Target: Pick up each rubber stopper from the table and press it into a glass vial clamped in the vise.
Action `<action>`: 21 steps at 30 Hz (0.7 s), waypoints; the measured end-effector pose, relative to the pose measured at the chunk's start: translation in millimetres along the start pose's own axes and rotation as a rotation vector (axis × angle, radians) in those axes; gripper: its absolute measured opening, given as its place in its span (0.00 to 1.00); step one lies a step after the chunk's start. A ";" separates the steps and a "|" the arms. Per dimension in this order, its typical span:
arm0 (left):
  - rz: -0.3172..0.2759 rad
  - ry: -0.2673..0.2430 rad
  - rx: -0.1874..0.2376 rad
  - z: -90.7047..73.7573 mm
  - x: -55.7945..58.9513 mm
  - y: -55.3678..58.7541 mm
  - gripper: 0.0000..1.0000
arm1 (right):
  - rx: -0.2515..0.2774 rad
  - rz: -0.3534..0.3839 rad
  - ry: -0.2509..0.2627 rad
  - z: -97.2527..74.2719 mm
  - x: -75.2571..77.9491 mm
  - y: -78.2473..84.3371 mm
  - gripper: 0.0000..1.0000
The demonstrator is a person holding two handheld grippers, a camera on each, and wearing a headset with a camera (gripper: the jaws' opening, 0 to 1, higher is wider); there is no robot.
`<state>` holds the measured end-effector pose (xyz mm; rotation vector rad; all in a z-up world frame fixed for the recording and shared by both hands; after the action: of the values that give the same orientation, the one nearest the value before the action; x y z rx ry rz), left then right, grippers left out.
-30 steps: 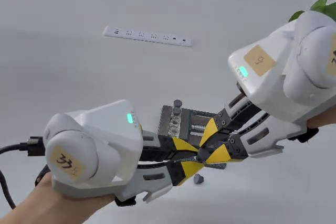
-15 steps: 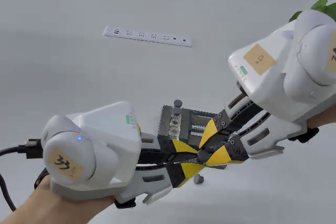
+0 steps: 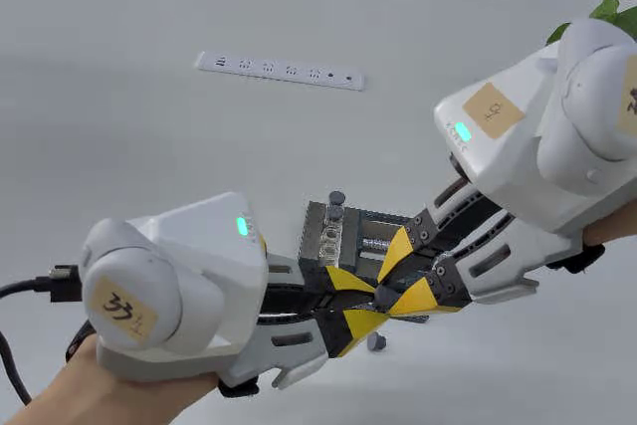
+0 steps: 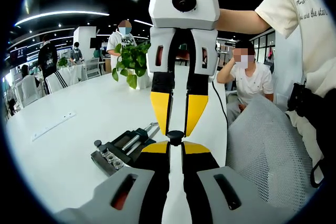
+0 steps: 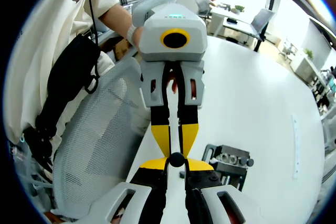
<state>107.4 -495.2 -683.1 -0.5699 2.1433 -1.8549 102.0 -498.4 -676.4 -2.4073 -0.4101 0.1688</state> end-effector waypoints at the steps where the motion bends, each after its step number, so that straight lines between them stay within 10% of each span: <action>1: -0.001 0.000 -0.001 -0.2 0.0 0.1 0.05 | 0.000 0.001 0.001 0.3 0.0 -0.1 0.07; 21: -0.002 -0.039 -0.029 -1.6 -6.5 12.2 0.15 | -0.018 0.007 -0.001 5.3 7.2 5.3 0.06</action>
<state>110.9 -489.5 -695.3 -0.6092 2.1487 -1.8011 108.8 -496.6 -684.0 -2.4269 -0.4056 0.1693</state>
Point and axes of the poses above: the centre of the closed fingertips' face, and the gripper's own axes: z roughly forward along the fingers, x roughly to its right, y roughly out of its underside, the point moved 1 cm from there along -z, roughly backward along the fingers, and after that the axes turned 10 degrees about x, right-handed, at the moved point
